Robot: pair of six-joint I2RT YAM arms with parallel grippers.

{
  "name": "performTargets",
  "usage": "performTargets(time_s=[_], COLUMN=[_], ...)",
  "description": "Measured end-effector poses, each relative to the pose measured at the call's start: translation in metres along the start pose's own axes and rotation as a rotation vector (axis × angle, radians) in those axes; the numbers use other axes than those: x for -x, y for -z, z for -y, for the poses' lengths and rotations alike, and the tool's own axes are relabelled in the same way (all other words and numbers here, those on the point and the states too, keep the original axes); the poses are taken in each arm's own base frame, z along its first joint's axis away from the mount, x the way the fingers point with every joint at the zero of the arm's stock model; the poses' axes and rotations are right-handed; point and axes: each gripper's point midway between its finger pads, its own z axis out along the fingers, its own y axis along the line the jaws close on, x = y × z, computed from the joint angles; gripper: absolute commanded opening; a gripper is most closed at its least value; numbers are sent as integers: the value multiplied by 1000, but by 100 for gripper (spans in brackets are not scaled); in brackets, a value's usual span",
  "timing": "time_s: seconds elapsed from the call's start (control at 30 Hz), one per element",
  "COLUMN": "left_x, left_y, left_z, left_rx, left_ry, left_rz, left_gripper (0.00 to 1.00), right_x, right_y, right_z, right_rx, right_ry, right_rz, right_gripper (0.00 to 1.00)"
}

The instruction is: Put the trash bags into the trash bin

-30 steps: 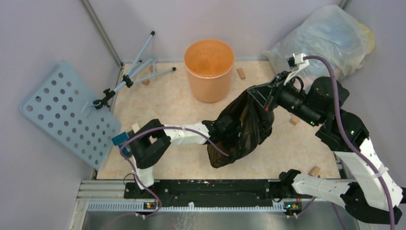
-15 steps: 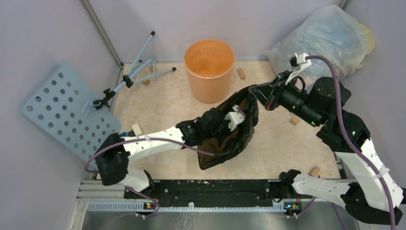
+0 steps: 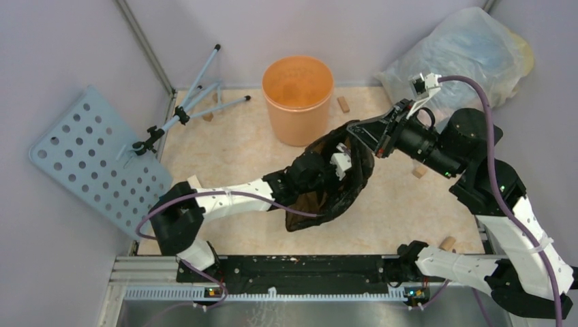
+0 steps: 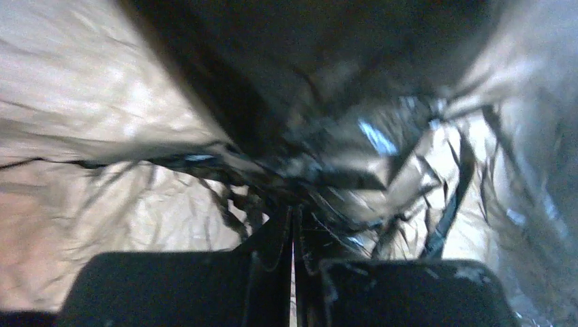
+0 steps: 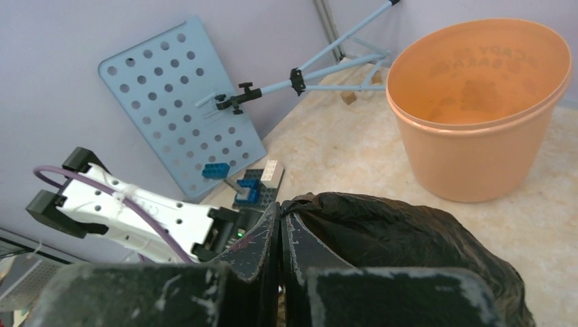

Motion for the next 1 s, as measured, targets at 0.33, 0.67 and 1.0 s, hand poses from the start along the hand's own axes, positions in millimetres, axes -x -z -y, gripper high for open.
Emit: performTargets(time_s=[0.33,0.67,1.0], left_x=[-8,2,-13], left_y=[-36,-46,-79], left_z=[40,-29,-44], left_rx=[-225,-10,75], left_ry=[107,338,343], left_rz=[88,209,100], left_gripper=[42,35,60], right_x=[6,15,17], right_y=[0,6,6], right_z=[-3,-10,-17], right_rx=[11,38,73], right_ry=[-14,-27,-42], right_rz=[25,60,64], right_gripper=[0,0,0])
